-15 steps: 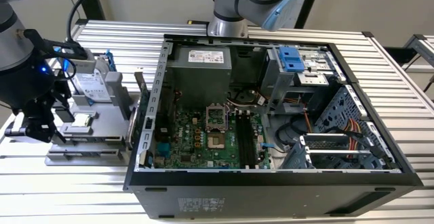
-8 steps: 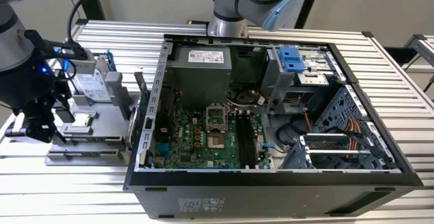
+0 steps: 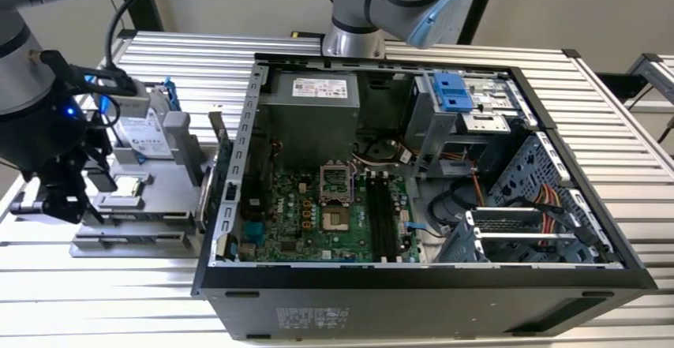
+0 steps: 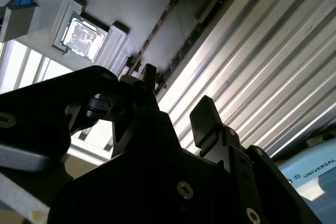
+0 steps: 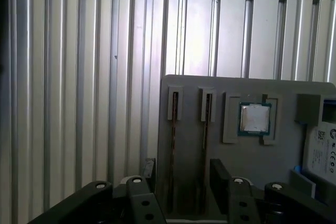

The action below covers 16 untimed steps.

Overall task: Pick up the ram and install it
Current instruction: 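Pick up the ram and move it above insertion slot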

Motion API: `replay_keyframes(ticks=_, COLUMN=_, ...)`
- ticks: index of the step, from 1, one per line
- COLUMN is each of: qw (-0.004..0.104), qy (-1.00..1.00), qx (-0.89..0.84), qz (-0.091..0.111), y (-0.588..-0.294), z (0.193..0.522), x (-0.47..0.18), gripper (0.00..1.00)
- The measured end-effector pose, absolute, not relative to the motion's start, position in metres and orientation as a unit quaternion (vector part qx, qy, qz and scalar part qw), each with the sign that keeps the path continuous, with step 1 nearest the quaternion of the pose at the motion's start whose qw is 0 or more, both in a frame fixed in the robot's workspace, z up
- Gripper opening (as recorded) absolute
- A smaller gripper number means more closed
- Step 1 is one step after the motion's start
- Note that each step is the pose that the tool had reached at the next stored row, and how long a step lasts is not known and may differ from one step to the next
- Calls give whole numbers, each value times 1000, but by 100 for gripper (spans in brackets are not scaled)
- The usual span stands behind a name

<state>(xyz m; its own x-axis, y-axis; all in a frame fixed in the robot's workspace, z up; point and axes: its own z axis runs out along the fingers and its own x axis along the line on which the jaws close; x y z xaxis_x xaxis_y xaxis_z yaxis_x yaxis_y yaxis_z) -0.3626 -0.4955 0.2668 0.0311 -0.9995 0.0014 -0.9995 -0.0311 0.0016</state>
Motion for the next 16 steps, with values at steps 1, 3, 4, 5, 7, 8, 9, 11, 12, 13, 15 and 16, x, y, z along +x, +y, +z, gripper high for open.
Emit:
replay_keyframes(ticks=1, qw=1, qy=-696, qx=718, qz=0, y=-496, z=267, x=-363, gripper=100)
replay_keyframes(ticks=3, qw=1, qy=-696, qx=718, qz=0, y=-496, z=266, x=-363, gripper=100)
replay_keyframes(ticks=4, qw=1, qy=-696, qx=718, qz=0, y=-496, z=266, x=-363, gripper=100)
replay_keyframes(ticks=5, qw=1, qy=-696, qx=718, qz=0, y=-496, z=265, x=-363, gripper=100)
replay_keyframes(ticks=7, qw=1, qy=-696, qx=718, qz=0, y=-496, z=265, x=-363, gripper=100)
replay_keyframes(ticks=8, qw=1, qy=-696, qx=718, qz=0, y=-496, z=264, x=-363, gripper=100)
replay_keyframes(ticks=9, qw=1, qy=-696, qx=718, qz=0, y=-495, z=264, x=-363, gripper=100)
replay_keyframes(ticks=11, qw=1, qy=-696, qx=718, qz=0, y=-496, z=263, x=-363, gripper=100)
replay_keyframes(ticks=12, qw=1, qy=-696, qx=718, qz=0, y=-496, z=263, x=-363, gripper=100)
replay_keyframes(ticks=13, qw=1, qy=-696, qx=718, qz=0, y=-496, z=263, x=-363, gripper=100)
replay_keyframes(ticks=15, qw=1, qy=-696, qx=718, qz=0, y=-496, z=262, x=-363, gripper=100)
replay_keyframes(ticks=16, qw=1, qy=-696, qx=718, qz=0, y=-496, z=262, x=-363, gripper=100)
